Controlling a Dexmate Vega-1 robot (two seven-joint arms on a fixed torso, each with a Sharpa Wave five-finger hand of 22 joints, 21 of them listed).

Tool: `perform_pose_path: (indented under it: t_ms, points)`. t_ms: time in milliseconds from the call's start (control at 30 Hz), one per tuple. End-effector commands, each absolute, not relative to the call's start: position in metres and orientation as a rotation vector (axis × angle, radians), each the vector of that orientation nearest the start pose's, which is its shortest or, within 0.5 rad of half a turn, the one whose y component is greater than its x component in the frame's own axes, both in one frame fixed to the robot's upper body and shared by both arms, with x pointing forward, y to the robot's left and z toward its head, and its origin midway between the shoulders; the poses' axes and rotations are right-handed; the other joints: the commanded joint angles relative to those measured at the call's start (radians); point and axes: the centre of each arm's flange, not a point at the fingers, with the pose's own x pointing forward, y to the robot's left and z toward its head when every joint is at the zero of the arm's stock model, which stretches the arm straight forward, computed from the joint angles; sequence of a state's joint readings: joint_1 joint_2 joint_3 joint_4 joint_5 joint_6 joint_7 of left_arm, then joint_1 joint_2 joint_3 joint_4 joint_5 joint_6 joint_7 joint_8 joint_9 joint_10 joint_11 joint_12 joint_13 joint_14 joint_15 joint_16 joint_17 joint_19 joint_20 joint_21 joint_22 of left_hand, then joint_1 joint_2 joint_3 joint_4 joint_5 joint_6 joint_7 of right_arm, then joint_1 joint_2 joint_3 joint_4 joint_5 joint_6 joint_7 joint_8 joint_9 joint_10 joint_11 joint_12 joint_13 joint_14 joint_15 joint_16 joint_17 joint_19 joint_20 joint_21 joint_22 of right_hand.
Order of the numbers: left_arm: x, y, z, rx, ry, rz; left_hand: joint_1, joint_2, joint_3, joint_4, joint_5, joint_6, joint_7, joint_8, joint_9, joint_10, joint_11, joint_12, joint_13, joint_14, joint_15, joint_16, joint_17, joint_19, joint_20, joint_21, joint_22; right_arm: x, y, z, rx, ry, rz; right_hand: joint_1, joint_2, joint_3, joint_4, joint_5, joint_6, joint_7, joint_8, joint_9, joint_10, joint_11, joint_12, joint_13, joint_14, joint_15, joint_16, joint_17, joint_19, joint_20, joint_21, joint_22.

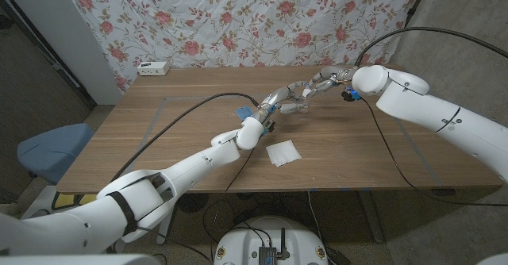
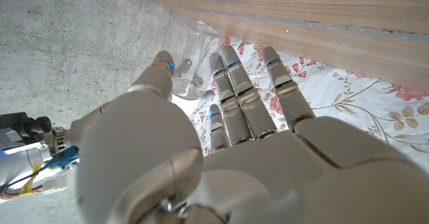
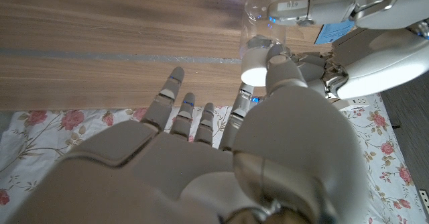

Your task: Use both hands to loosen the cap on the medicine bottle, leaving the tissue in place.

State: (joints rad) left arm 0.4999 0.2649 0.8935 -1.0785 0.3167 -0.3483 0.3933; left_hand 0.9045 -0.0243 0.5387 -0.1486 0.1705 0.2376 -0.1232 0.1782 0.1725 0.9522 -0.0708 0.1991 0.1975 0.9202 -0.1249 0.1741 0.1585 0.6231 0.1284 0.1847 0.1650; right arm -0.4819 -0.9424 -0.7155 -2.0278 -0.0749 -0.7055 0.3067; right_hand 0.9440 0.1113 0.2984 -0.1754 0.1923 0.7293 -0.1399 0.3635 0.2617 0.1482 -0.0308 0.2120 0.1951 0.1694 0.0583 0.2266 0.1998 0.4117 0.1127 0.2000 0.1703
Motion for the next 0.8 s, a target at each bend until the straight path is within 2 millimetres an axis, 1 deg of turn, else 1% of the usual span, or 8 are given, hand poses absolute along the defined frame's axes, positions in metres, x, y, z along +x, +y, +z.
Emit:
perform_pose_path:
  t_ms: [33,133,300,467,633,733,800]
  points:
    - [0.6465,0.0212,-0.0044,0.855,-0.977,-0.261,0.001,0.011,0.006,0.004,0.007,0.007,-0.001,0.007,0.003,0.067,-0.059,0.005,0.005,0.011,-0.076,0.000,0.003,-0.005,0.000,0.002,0.003,0.5726,-0.2245,0.1040,-1.194,-0.268,0.190,0.040,0.023,0.019,-0.001,-0.002,0.045,-0.069,0.001,-0.002,0.006,-0.021,0.000,0.002,0.001,-0.012,0.008,0.003,0.002,-0.008,0.002,0.003]
    - [0.6463,0.0211,-0.0045,0.854,-0.978,-0.259,0.002,0.011,0.006,0.003,0.007,0.008,-0.001,0.008,0.003,0.067,-0.057,0.005,0.005,0.011,-0.077,0.000,0.003,-0.005,0.000,0.003,0.003,0.5727,-0.2247,0.1038,-1.197,-0.267,0.193,0.048,0.029,0.024,-0.001,-0.003,0.045,-0.078,-0.002,-0.005,0.006,-0.030,-0.002,0.002,0.001,-0.012,0.007,0.004,0.001,-0.008,0.001,0.003]
    - [0.6459,0.0211,-0.0047,0.856,-0.977,-0.259,0.000,0.012,0.006,0.004,0.007,0.008,0.000,0.007,0.003,0.066,-0.058,0.005,0.005,0.011,-0.077,0.000,0.003,-0.006,0.000,0.002,0.003,0.5729,-0.2251,0.1034,-1.190,-0.264,0.204,0.056,0.035,0.029,0.000,-0.003,0.053,-0.081,-0.001,-0.007,0.005,-0.035,-0.003,0.002,0.000,-0.013,0.007,0.004,-0.002,-0.010,0.000,0.003]
    - [0.6454,0.0209,-0.0050,0.856,-0.977,-0.259,-0.001,0.012,0.007,0.004,0.007,0.007,-0.001,0.007,0.003,0.068,-0.058,0.005,0.005,0.011,-0.076,-0.001,0.003,-0.007,0.000,0.002,0.003,0.5719,-0.2261,0.1029,-1.186,-0.264,0.218,0.064,0.039,0.034,0.000,-0.003,0.053,-0.083,-0.005,-0.010,0.004,-0.032,-0.005,0.002,-0.003,-0.012,0.005,0.004,-0.005,-0.009,-0.002,0.003]
    - [0.6445,0.0206,-0.0056,0.855,-0.978,-0.258,-0.001,0.013,0.008,0.004,0.007,0.008,0.000,0.007,0.003,0.068,-0.057,0.005,0.005,0.012,-0.077,0.000,0.003,-0.007,0.000,0.002,0.003,0.5706,-0.2266,0.1029,-1.183,-0.265,0.232,0.077,0.046,0.041,0.000,-0.002,0.051,-0.083,-0.011,-0.014,0.002,-0.035,-0.007,0.001,-0.008,-0.013,0.003,0.005,-0.012,-0.010,-0.004,0.003]
    - [0.6437,0.0207,-0.0061,0.855,-0.978,-0.257,-0.002,0.012,0.007,0.004,0.007,0.008,0.000,0.007,0.003,0.069,-0.057,0.006,0.005,0.013,-0.076,0.000,0.003,-0.007,0.000,0.002,0.003,0.5695,-0.2266,0.1028,-1.182,-0.266,0.236,0.088,0.050,0.048,-0.002,-0.001,0.054,-0.083,-0.012,-0.016,0.002,-0.038,-0.007,0.001,-0.010,-0.016,0.002,0.005,-0.016,-0.011,-0.006,0.003]
    - [0.6432,0.0207,-0.0065,0.855,-0.978,-0.256,-0.003,0.012,0.007,0.004,0.007,0.008,0.000,0.007,0.003,0.067,-0.058,0.005,0.005,0.013,-0.075,0.000,0.003,-0.007,0.000,0.002,0.003,0.5686,-0.2267,0.1026,-1.182,-0.267,0.238,0.104,0.054,0.057,-0.005,0.001,0.066,-0.083,-0.012,-0.019,0.003,-0.039,-0.008,0.001,-0.013,-0.018,0.000,0.005,-0.020,-0.013,-0.007,0.003]
